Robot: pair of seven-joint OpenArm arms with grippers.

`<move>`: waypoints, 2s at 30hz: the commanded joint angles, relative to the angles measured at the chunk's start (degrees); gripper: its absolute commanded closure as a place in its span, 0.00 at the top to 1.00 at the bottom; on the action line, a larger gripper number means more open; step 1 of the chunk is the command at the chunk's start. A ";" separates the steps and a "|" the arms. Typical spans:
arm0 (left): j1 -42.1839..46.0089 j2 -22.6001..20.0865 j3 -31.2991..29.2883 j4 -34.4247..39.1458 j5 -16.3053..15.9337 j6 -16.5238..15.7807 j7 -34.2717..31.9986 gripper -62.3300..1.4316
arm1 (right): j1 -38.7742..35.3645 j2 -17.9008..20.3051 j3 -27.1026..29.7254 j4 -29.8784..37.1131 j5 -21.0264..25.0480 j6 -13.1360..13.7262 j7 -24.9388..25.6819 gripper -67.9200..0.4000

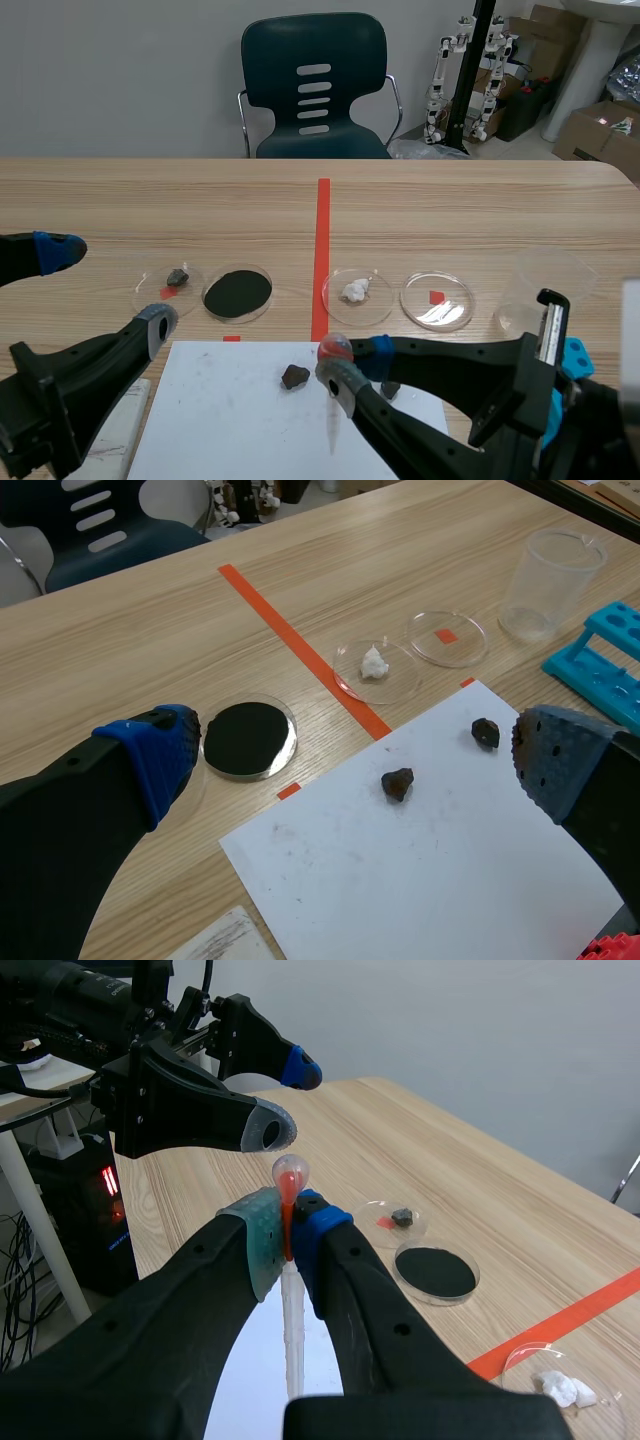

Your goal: Draw acid from the petri dish

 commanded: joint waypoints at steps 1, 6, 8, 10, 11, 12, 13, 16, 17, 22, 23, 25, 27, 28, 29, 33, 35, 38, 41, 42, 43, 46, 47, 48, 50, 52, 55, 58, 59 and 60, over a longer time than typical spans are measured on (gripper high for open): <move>0.00 0.00 -0.48 1.03 -0.55 0.09 -0.79 1.00 | 0.07 0.15 0.17 0.11 0.87 0.04 0.83 0.03; 0.00 0.00 -0.48 1.03 -0.55 0.09 -0.79 1.00 | 0.07 0.15 0.17 0.11 0.87 0.04 0.83 0.03; 0.00 0.00 -0.48 1.03 -0.55 0.09 -0.79 1.00 | 0.07 0.15 0.17 0.11 0.87 0.04 0.83 0.03; 0.00 0.00 -0.48 1.03 -0.55 0.09 -0.79 1.00 | 0.07 0.15 0.17 0.11 0.87 0.04 0.83 0.03; 0.00 0.00 -0.48 1.03 -0.55 0.09 -0.79 1.00 | 0.07 0.15 0.17 0.11 0.87 0.04 0.83 0.03; 0.00 0.00 -0.48 1.03 -0.55 0.09 -0.79 1.00 | 0.07 0.15 0.17 0.11 0.87 0.04 0.83 0.03; 0.00 0.00 -0.48 1.03 -0.55 0.09 -0.79 1.00 | 0.07 0.15 0.17 0.11 0.87 0.04 0.83 0.03; 0.00 0.00 -0.48 1.03 -0.55 0.09 -0.79 1.00 | 0.07 0.15 0.17 0.11 0.87 0.04 0.81 0.03; 0.00 0.00 -0.48 1.03 -0.55 0.09 -0.79 1.00 | 0.07 0.15 0.17 0.11 0.87 0.04 0.79 0.03; 0.00 0.00 -0.48 1.03 -0.55 0.09 -0.79 1.00 | 0.07 0.15 0.17 0.11 0.87 0.04 0.79 0.03; 0.00 0.00 -0.48 1.03 -0.55 0.09 -0.79 1.00 | 0.07 0.15 0.17 0.11 0.87 0.04 0.79 0.03; 0.00 0.00 -0.48 1.03 -0.55 0.09 -0.79 1.00 | 0.07 0.15 0.17 0.11 0.87 0.04 0.81 0.03; 0.00 0.00 -0.48 1.03 -0.55 0.09 -0.79 1.00 | 0.07 0.15 0.17 0.11 0.87 0.04 0.79 0.03; 0.00 0.00 -0.48 1.03 -0.55 0.09 -0.79 1.00 | 0.07 0.15 0.17 0.11 0.87 0.04 0.79 0.03; 0.00 0.00 -0.48 1.03 -0.55 0.09 -0.79 1.00 | 0.07 0.15 0.17 0.11 0.87 0.04 0.79 0.03; 0.00 0.00 -0.48 1.03 -0.55 0.09 -0.79 1.00 | 0.07 0.20 1.09 0.11 0.87 0.04 -0.07 0.03; 0.00 0.00 -0.48 1.03 -0.55 0.09 -0.79 1.00 | 0.07 0.20 2.14 0.11 0.90 0.04 -0.07 0.03; 0.00 0.00 -0.48 1.03 -0.55 0.09 -0.79 1.00 | 0.07 0.20 4.00 0.11 1.33 0.04 -0.07 0.03; 0.00 0.00 -0.48 1.03 -0.55 0.09 -0.79 1.00 | 0.50 0.17 6.08 0.09 2.49 0.04 -0.07 0.03; 0.00 0.00 -0.48 1.03 -0.55 0.09 -0.79 1.00 | 0.83 0.17 6.82 0.09 3.02 0.04 -0.04 0.03; 0.00 0.00 -0.48 1.03 -0.55 0.09 -0.79 1.00 | 1.29 0.17 7.45 0.07 3.48 0.04 -0.07 0.03; 0.00 0.00 -0.48 1.03 -0.55 0.09 -0.76 1.00 | 3.08 0.24 9.18 -0.48 4.52 0.04 -0.04 0.03; 0.00 0.00 -0.48 1.03 -0.55 0.09 -0.81 1.00 | 3.72 0.35 9.46 -0.83 5.01 0.04 -0.09 0.03; 0.00 0.00 -0.48 1.03 -0.55 0.09 -0.79 1.00 | 4.63 0.70 9.77 -1.40 5.53 0.04 -0.07 0.03; 0.00 0.00 -0.48 1.03 -0.55 0.09 -0.79 1.00 | 6.78 1.88 9.99 -3.13 7.93 0.04 -0.04 0.03; 0.00 0.00 -0.48 1.03 -0.55 0.09 -0.79 1.00 | 9.14 3.13 9.97 -5.16 10.47 0.04 -0.04 0.03; 0.00 0.00 -0.48 1.03 -0.52 0.09 -0.79 1.00 | 13.20 4.31 9.92 -8.37 12.72 0.02 -0.04 0.04; 0.00 0.00 -0.48 1.03 -0.55 0.09 -0.79 1.00 | 17.70 4.66 9.90 -11.72 12.94 -0.37 -0.07 0.04; 0.00 0.00 -0.48 1.03 -0.55 0.09 -0.79 1.00 | 19.12 4.72 9.86 -12.76 13.05 -0.42 -0.04 0.04; 0.00 0.00 -0.48 1.03 -0.55 0.09 -0.79 1.00 | 20.72 4.76 9.75 -13.88 13.07 -0.42 -0.07 0.04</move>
